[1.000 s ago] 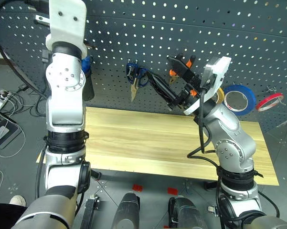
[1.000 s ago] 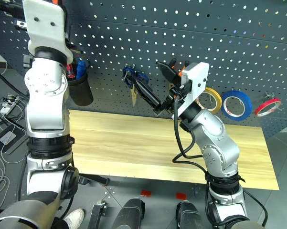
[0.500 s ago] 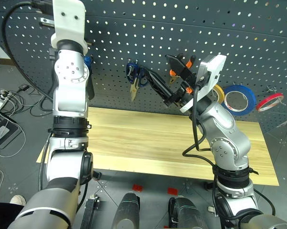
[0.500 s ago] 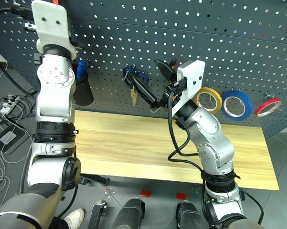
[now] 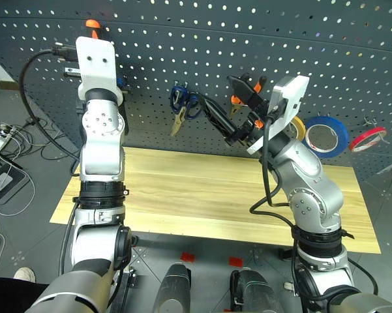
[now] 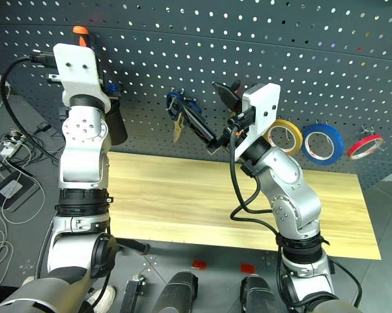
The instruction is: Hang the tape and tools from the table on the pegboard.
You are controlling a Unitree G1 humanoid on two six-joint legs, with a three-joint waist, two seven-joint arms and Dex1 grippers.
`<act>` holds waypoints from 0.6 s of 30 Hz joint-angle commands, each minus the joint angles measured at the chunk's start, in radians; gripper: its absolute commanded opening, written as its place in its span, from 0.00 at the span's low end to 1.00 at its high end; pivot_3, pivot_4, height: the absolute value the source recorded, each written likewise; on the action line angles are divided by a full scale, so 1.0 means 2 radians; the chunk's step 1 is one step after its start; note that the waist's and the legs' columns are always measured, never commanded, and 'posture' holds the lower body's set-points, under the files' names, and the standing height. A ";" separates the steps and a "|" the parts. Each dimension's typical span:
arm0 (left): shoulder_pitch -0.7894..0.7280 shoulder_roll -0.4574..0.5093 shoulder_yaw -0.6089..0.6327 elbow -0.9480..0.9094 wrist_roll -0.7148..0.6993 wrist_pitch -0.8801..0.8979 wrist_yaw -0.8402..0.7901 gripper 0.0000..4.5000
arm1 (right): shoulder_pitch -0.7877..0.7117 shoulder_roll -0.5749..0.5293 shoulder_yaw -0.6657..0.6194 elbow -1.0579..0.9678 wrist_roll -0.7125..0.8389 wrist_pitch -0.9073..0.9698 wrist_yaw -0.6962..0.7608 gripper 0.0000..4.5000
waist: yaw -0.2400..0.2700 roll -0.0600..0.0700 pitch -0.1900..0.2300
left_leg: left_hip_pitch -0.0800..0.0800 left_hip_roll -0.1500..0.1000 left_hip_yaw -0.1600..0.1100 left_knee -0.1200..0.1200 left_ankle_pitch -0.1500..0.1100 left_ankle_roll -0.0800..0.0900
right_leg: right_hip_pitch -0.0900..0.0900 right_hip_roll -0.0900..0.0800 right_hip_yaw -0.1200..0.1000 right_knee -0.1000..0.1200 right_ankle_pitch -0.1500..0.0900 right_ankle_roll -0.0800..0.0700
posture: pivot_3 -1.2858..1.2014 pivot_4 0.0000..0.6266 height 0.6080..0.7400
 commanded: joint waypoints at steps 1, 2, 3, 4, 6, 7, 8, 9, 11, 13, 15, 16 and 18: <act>0.003 -0.002 0.008 -0.034 -0.003 0.011 0.005 0.28 | -0.009 -0.002 -0.008 -0.011 0.004 -0.002 -0.003 1.00 | 0.000 0.000 0.000 | 0.000 0.000 0.000 0.000 0.000 0.000 | 0.000 0.000 0.000 0.000 0.000 0.000 | 0.60 0.29 1.00; 0.004 -0.003 0.008 -0.037 -0.005 0.014 0.005 0.36 | -0.011 -0.002 -0.008 -0.010 0.005 -0.001 -0.004 1.00 | 0.000 0.000 0.000 | 0.000 0.000 0.000 0.000 0.000 0.000 | 0.000 0.000 0.000 0.000 0.000 0.000 | 0.60 0.29 1.00; 0.006 -0.005 0.010 -0.040 -0.008 0.017 0.004 0.42 | -0.013 -0.001 -0.008 -0.010 0.005 0.000 -0.005 1.00 | 0.000 0.000 0.000 | 0.000 0.000 0.000 0.000 0.000 0.000 | 0.000 0.000 0.000 0.000 0.000 0.000 | 0.60 0.29 1.00; 0.009 -0.006 0.011 -0.043 -0.010 0.020 0.003 0.49 | -0.013 -0.001 -0.007 -0.009 0.004 0.000 -0.006 1.00 | 0.000 0.000 0.000 | 0.000 0.000 0.000 0.000 0.000 0.000 | 0.000 0.000 0.000 0.001 0.000 0.000 | 0.60 0.29 1.00; 0.014 -0.007 0.013 -0.046 -0.014 0.024 0.003 0.62 | -0.012 -0.001 -0.004 -0.008 0.000 -0.001 -0.007 1.00 | 0.000 0.000 0.000 | 0.001 0.000 0.000 0.000 0.000 0.000 | 0.000 0.000 0.001 0.001 0.000 0.000 | 0.60 0.29 1.00; 0.016 -0.007 0.014 -0.047 -0.015 0.025 0.003 0.68 | -0.011 -0.001 -0.003 -0.007 -0.001 -0.003 -0.007 1.00 | 0.000 0.000 0.000 | 0.001 0.000 0.000 0.000 0.000 0.000 | 0.000 0.000 0.000 0.002 0.000 0.000 | 0.60 0.29 1.00; 0.016 -0.006 0.014 -0.048 -0.015 0.026 0.002 0.75 | -0.009 -0.001 -0.002 -0.007 -0.003 -0.004 -0.007 1.00 | 0.000 0.000 0.000 | 0.001 0.000 0.000 0.000 0.000 0.000 | 0.000 0.000 0.000 0.002 0.000 0.000 | 0.60 0.29 1.00; 0.017 -0.006 0.014 -0.049 -0.016 0.027 0.002 0.82 | -0.008 -0.001 -0.001 -0.007 -0.004 -0.004 -0.008 1.00 | 0.000 0.000 0.000 | 0.001 0.000 0.000 0.000 0.000 0.000 | 0.000 0.000 0.001 0.002 0.000 0.000 | 0.60 0.29 1.00; 0.017 -0.006 0.014 -0.051 -0.017 0.027 0.001 0.95 | -0.007 -0.001 0.000 -0.008 -0.005 -0.005 -0.008 1.00 | 0.000 0.000 0.000 | 0.001 0.000 0.000 0.000 0.000 0.000 | 0.000 0.000 0.001 0.002 0.000 0.000 | 0.60 0.29 1.00; 0.016 -0.007 0.013 -0.049 -0.018 0.027 0.000 0.99 | -0.004 -0.002 -0.002 -0.008 -0.004 -0.005 -0.009 1.00 | 0.000 0.000 0.000 | 0.001 0.000 0.000 0.000 0.000 0.000 | 0.000 0.000 0.001 0.002 0.000 0.000 | 0.60 0.29 1.00; 0.015 -0.010 0.011 -0.048 -0.021 0.027 -0.001 0.99 | -0.003 -0.003 -0.004 -0.010 -0.003 -0.005 -0.009 1.00 | 0.000 0.000 0.000 | 0.001 0.000 0.000 0.000 0.000 0.000 | 0.000 0.000 0.001 0.002 0.000 0.000 | 0.60 0.28 1.00; 0.014 -0.012 0.010 -0.049 -0.024 0.026 -0.003 0.99 | -0.003 -0.004 -0.006 -0.012 -0.002 -0.004 -0.009 1.00 | 0.000 0.000 0.000 | 0.001 0.000 0.000 0.000 0.000 0.000 | 0.000 0.000 0.001 0.003 0.000 0.000 | 0.60 0.28 1.00; 0.012 -0.018 0.010 -0.054 -0.036 0.024 -0.011 0.99 | -0.003 -0.007 -0.009 -0.016 0.000 -0.002 -0.010 1.00 | 0.000 0.000 0.000 | 0.001 0.000 0.000 0.000 0.000 0.000 | 0.000 0.000 0.001 0.003 0.000 0.000 | 0.60 0.28 1.00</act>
